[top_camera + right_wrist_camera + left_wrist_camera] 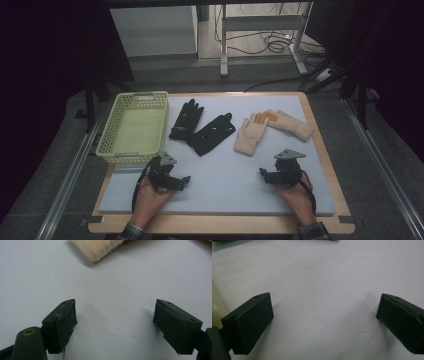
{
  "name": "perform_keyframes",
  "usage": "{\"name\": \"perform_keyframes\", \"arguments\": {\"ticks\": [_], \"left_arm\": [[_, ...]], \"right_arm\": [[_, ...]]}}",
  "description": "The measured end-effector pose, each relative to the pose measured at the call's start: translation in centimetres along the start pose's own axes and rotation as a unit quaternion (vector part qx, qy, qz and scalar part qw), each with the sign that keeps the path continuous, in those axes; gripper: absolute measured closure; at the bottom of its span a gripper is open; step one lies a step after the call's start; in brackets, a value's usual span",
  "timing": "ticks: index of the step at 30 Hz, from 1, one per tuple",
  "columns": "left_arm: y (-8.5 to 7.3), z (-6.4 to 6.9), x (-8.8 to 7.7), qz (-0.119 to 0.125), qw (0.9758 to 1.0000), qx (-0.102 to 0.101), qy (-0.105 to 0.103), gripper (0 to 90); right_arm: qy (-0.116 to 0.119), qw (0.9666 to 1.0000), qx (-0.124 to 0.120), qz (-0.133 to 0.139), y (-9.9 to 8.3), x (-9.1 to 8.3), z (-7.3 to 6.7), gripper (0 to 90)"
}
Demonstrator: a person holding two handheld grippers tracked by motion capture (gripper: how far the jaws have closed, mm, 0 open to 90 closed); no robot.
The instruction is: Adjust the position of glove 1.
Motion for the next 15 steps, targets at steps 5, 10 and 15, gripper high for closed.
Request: {"name": "perform_keyframes", "arguments": {"ticks": [5, 10, 15], "left_arm": [[0.0, -0.01, 0.0, 0.0, 1.0, 0.0, 0.0, 0.8], [-0.01, -0.01, 0.0, 0.0, 1.0, 0.0, 0.0, 0.8], [-0.01, -0.01, 0.01, 0.0, 1.0, 0.0, 0.0, 0.8]], "right_arm": [[0.0, 1.0, 0.0, 0.0, 0.0, 0.01, 0.0, 18.2], [-0.001, 1.0, 0.0, 0.0, -0.01, 0.01, -0.02, 18.2], [-0.003, 1.0, 0.001, -0.001, 0.0, 0.02, -0.02, 17.0]]}}
Point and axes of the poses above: each handheld gripper's, and its own axes: x roughly forward along the jaws, y roughly out of its top, z roughly to its right, the point moved 2 cm from there along x, roughly forward along the jaws, and after that the axes turned 11 degrees about -z, right-handed, at the moved point
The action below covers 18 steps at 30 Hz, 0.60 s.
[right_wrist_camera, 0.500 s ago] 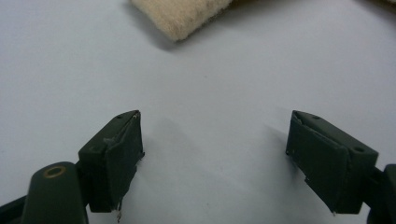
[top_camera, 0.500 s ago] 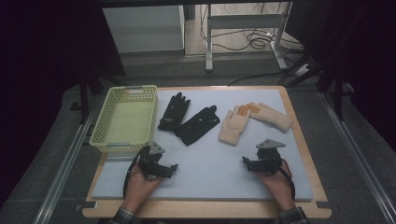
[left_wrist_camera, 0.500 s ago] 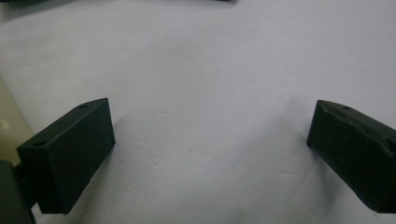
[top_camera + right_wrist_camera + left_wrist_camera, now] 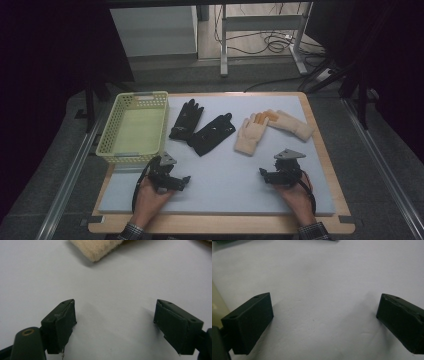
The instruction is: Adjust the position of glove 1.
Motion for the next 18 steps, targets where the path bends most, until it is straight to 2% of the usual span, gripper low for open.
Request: {"name": "perform_keyframes", "arguments": {"ticks": [18], "left_arm": [[0.0, 0.0, 0.0, 0.0, 1.0, 0.0, 0.0, 0.9]], "right_arm": [[0.003, 1.0, 0.002, -0.001, 0.06, -0.04, 0.04, 17.3]]}}
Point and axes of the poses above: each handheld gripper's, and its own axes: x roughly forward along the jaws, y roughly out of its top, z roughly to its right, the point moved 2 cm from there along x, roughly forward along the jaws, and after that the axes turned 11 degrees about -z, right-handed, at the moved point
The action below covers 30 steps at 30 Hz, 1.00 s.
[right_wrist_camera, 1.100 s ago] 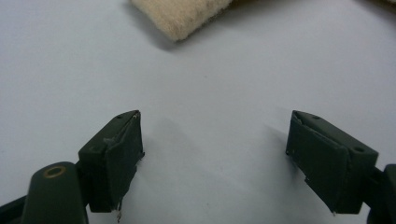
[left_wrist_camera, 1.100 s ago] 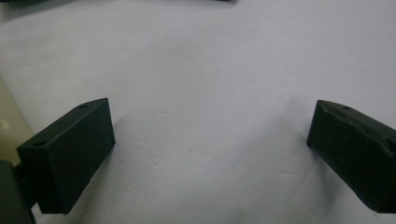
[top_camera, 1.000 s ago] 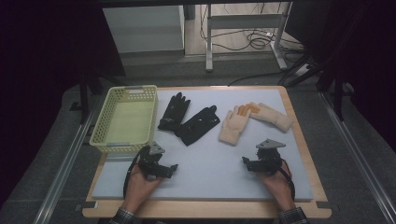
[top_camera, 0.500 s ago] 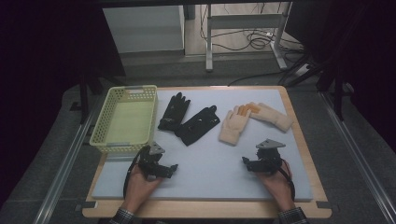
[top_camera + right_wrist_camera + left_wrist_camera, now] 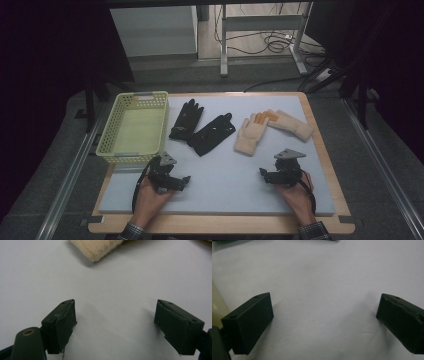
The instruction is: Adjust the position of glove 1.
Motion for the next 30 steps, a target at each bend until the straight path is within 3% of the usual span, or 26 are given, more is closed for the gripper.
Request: {"name": "perform_keyframes", "arguments": {"ticks": [9, 14, 23, 30], "left_arm": [[0.0, 0.0, 0.0, 0.001, 1.0, -0.001, 0.0, 0.9], [0.0, 0.0, 0.0, 0.001, 1.0, -0.001, 0.0, 0.8], [0.0, 0.0, 0.0, 0.001, 1.0, -0.001, 0.0, 0.9], [0.0, 0.0, 0.0, 0.001, 1.0, -0.001, 0.0, 0.9]], "right_arm": [[0.005, 1.0, -0.002, 0.004, 0.6, -0.4, -0.1, 19.8], [0.03, 0.9995, -0.001, 0.004, 1.3, -0.6, -0.4, 22.1], [0.037, 0.9991, -0.019, 0.003, 3.3, -0.5, -1.1, 23.3], [0.06, 0.9979, -0.025, 0.004, 5.2, 0.3, -1.8, 24.6]]}}
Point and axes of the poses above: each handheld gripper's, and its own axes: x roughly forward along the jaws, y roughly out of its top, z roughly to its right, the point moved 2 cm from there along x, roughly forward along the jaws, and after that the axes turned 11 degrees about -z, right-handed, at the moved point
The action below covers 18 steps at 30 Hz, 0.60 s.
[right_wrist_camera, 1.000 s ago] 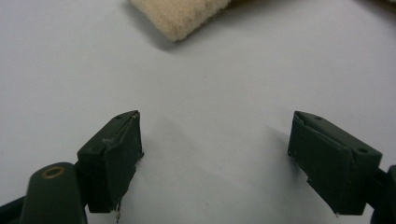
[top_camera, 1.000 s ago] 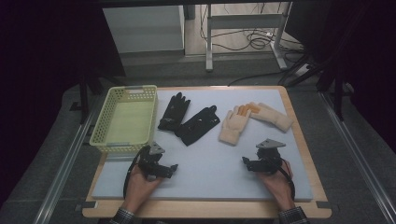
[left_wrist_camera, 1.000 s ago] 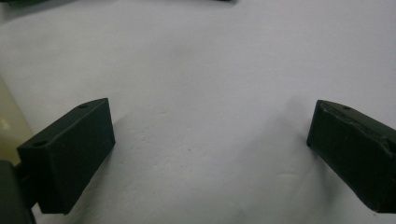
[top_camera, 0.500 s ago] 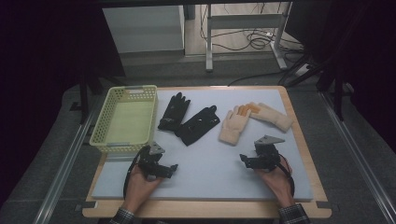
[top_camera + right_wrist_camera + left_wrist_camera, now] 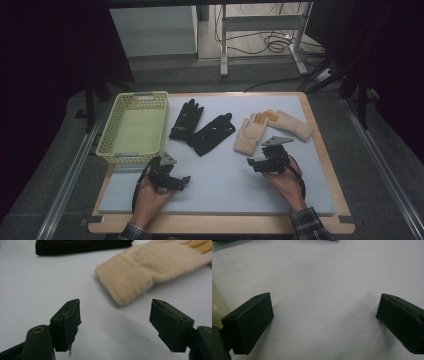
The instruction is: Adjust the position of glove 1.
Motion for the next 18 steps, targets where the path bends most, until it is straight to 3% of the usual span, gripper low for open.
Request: {"name": "perform_keyframes", "arguments": {"ticks": [18], "left_arm": [[0.0, 0.0, 0.0, 0.0, 1.0, 0.0, 0.0, 1.0]], "right_arm": [[0.017, 0.9993, -0.031, -0.009, 4.8, 3.4, -2.5, 36.7]]}}
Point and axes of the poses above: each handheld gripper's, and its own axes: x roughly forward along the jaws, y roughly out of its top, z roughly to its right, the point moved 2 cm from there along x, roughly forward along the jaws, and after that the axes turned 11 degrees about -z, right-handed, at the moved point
